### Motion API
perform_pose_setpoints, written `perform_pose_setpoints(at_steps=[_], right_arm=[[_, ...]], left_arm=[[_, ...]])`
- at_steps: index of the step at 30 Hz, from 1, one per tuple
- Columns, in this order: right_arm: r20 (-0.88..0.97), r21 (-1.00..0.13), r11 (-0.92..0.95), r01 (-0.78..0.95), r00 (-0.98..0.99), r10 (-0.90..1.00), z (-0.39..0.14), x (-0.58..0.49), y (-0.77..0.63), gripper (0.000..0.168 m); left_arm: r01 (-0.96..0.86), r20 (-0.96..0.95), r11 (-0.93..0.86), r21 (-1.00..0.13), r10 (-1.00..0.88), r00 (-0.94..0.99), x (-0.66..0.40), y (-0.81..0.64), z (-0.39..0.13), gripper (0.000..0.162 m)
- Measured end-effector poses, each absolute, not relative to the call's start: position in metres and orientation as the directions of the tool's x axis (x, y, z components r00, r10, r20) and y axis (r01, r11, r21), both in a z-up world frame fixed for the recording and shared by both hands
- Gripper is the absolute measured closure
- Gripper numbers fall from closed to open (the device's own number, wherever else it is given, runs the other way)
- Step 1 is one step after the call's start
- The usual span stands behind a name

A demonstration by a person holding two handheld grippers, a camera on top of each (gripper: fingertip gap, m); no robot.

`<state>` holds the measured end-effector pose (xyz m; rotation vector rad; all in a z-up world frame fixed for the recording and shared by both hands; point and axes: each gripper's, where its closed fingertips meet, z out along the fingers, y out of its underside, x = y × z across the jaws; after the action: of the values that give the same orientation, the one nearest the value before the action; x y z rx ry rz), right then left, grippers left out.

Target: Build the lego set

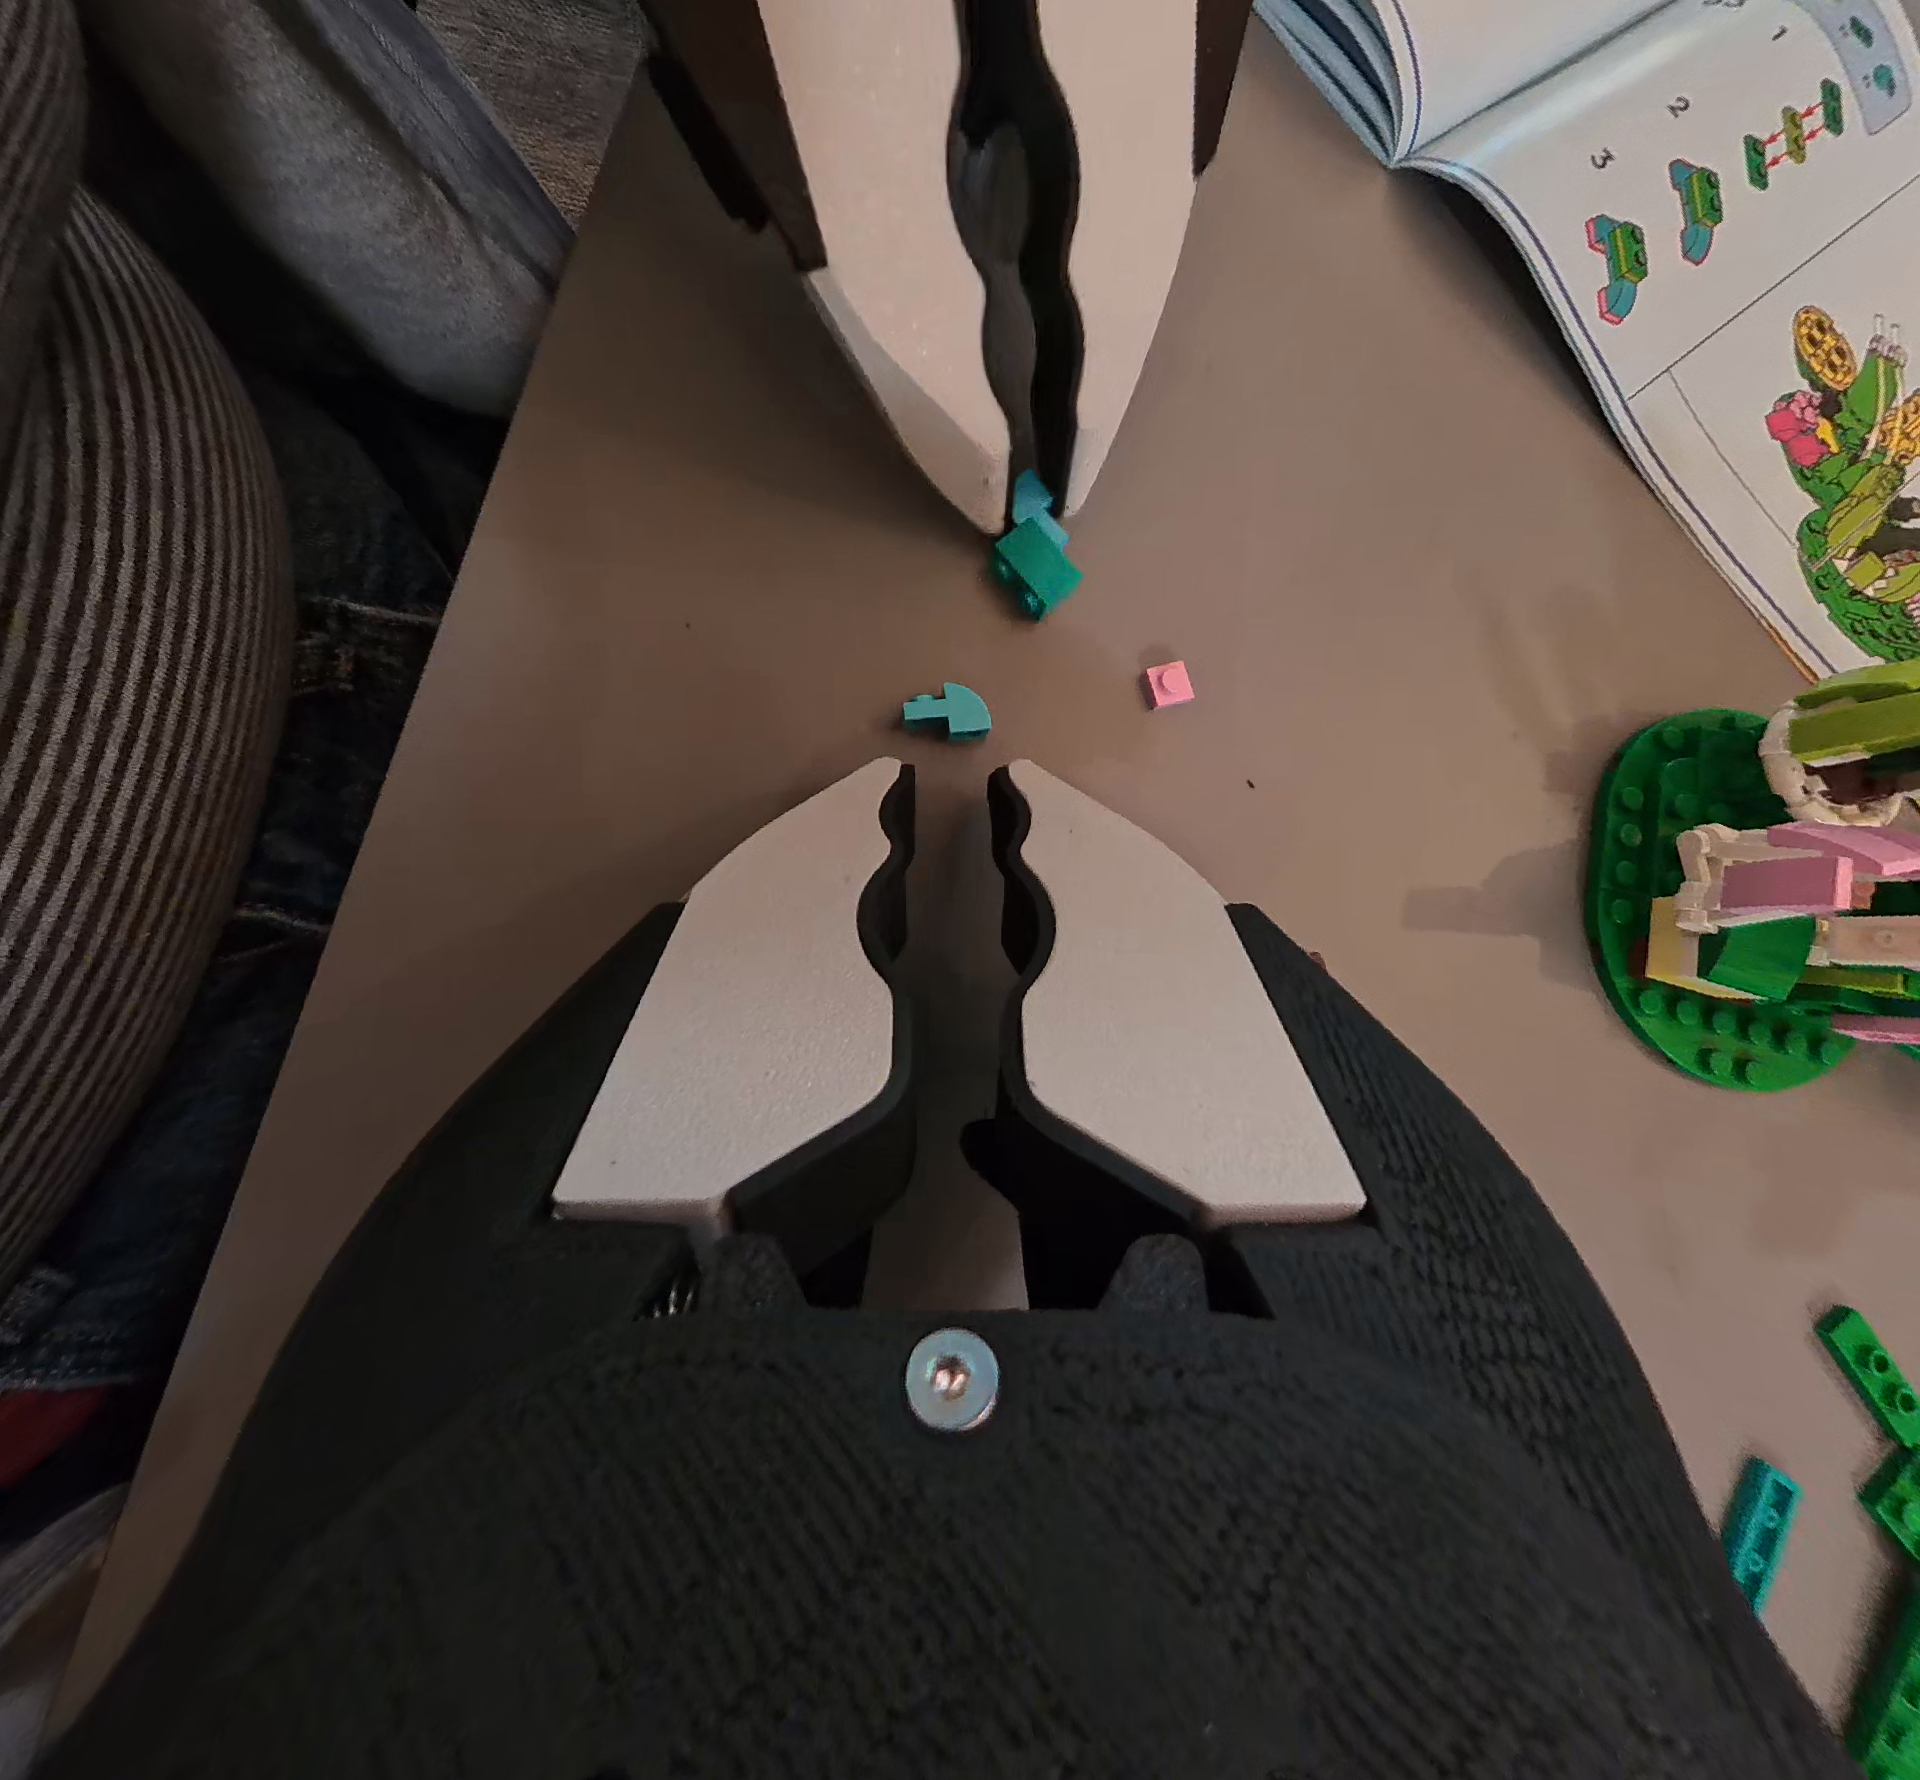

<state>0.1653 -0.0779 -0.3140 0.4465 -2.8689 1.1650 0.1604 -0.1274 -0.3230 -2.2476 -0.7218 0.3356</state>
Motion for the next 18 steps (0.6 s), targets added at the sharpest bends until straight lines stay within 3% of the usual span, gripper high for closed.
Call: perform_pose_setpoints(at_steps=[9,14,18], right_arm=[[0.146,-0.694,0.661,-0.284,-0.955,-0.257,-0.311,0.163,-0.08,0.154],[0.287,-0.726,0.567,-0.389,-0.921,-0.264,-0.298,0.16,-0.088,0.147],[0.419,-0.749,0.424,-0.509,-0.859,-0.293,-0.28,0.169,-0.096,0.139]], left_arm=[[0.394,0.0,-0.543,-0.742,0.588,0.809,0.161,-0.125,-0.319,0.154],[0.487,0.24,-0.326,-0.81,0.574,0.783,0.166,-0.115,-0.297,0.154],[0.59,0.475,-0.123,-0.798,0.473,0.742,0.173,-0.11,-0.277,0.154]])
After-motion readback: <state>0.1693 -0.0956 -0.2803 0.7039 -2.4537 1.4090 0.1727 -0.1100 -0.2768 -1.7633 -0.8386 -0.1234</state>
